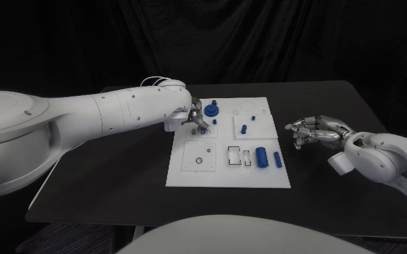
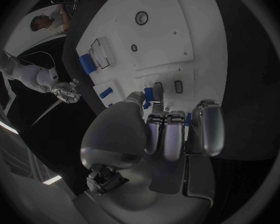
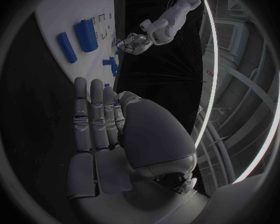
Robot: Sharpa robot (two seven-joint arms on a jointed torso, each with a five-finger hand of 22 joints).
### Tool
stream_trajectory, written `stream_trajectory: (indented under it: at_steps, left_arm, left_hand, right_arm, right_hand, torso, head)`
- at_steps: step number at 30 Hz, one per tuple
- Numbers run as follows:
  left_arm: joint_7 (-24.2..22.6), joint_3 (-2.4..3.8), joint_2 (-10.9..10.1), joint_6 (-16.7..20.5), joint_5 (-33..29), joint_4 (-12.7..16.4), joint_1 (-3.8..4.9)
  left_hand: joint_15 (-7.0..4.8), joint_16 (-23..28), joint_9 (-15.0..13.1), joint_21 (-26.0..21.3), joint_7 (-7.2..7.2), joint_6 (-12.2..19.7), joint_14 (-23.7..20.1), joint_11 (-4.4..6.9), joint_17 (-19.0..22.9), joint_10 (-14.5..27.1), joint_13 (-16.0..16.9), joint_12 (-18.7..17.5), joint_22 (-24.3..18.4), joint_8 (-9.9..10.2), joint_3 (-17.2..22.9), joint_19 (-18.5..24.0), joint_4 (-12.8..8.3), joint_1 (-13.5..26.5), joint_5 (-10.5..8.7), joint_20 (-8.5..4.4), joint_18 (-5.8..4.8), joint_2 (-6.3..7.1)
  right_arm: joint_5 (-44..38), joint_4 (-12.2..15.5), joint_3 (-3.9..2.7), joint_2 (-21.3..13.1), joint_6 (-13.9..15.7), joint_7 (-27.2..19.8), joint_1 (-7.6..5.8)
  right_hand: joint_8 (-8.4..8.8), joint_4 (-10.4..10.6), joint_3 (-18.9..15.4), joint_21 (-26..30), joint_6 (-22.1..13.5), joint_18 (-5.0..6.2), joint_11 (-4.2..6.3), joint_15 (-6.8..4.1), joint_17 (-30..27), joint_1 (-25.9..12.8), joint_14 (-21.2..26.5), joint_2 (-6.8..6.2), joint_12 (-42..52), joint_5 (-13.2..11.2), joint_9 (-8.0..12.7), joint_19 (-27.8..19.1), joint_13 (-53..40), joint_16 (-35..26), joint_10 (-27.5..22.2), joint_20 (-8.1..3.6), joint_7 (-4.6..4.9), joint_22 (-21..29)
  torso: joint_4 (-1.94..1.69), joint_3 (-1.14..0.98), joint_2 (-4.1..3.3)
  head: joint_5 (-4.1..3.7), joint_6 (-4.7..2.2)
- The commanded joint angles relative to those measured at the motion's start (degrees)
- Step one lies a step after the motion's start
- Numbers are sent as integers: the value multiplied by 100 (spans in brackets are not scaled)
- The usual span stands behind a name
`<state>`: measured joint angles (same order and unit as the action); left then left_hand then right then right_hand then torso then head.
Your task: Assemble the parts on the task board
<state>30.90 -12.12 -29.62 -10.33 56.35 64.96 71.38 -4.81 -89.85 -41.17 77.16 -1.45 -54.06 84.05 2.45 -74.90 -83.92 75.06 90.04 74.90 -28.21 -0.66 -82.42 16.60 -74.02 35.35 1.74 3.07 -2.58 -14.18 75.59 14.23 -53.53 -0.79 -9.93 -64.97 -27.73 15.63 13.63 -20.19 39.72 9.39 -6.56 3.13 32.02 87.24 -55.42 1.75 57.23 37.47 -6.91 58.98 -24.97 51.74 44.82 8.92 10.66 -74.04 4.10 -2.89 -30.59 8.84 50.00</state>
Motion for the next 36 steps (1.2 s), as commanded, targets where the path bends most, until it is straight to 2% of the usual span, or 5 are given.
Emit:
stream_trajectory:
  at_steps: [1, 7, 14, 26, 36]
  left_arm:
    - [21, 6, 109, -490, -92, -166, 14]
    - [48, 6, 299, -676, -93, -434, 6]
    - [77, 6, 423, -851, -92, -611, -4]
    - [102, 6, 460, -1048, -91, -698, -20]
    - [108, 5, 431, -1094, -91, -714, -29]
  left_hand:
    - [12, -15, 9, -36, -15, 20, 595, -24, -1510, -608, 1494, -4, 1056, 29, 41, 30, -3, 7, -38, 4, 33, 0]
    - [18, -15, 18, -64, -27, 40, 595, -33, -1510, -608, 1494, -4, 1048, 47, 102, 47, 0, 1, -103, 11, 39, 13]
    - [43, -15, 50, -126, -59, 85, 595, -62, -1510, -608, 1494, -4, 1029, 107, 204, 85, -1, 31, -261, 31, 53, 37]
    - [56, -15, 67, -164, -68, 97, 595, -73, -1510, -608, 1494, -4, 1018, 139, 278, 108, -20, 7, -377, 45, 61, 85]
    - [58, -15, 70, -184, -69, 98, 595, -75, -1510, -608, 1494, -4, 1011, 145, 295, 120, -24, -4, -390, 47, 66, 92]
  right_arm:
    - [-4, -2, -4, 7, -84, 80, 13]
    - [-4, 2, -4, 9, -93, 80, 14]
    - [-4, 3, -4, 8, -100, 90, 14]
    - [-4, -6, -4, 25, -138, 126, 14]
    - [-4, -10, -4, 23, -160, 152, 14]
  right_hand:
    - [-24, 0, 25, -38, -50, 91, 0, -9, -5, 47, 41, -23, 23, 26, 5, -32, 5, 31, -28, 2, 22, -5]
    - [-24, 0, 25, -38, -50, 91, 0, -9, -5, 47, 41, -23, 23, 26, 5, -32, 5, 31, -28, 2, 22, -5]
    - [-24, 0, 25, -38, -50, 91, 0, -9, -5, 47, 41, -23, 23, 26, 5, -32, 5, 31, -28, 2, 22, -5]
    - [-27, 0, 31, -40, -53, 90, -2, -7, -11, 48, 47, -24, 24, 25, 7, -38, 10, 32, -34, 3, 24, -10]
    - [-27, 0, 31, -40, -53, 90, -2, -7, -11, 48, 47, -24, 24, 25, 7, -38, 10, 32, -34, 3, 24, -10]
  torso:
    - [0, 3, -12]
    - [0, 4, -17]
    - [-1, 4, -15]
    - [3, 4, -5]
    - [-1, 4, -4]
  head:
    - [12, 0]
    - [13, 0]
    - [9, 0]
    - [18, 0]
    - [9, 0]
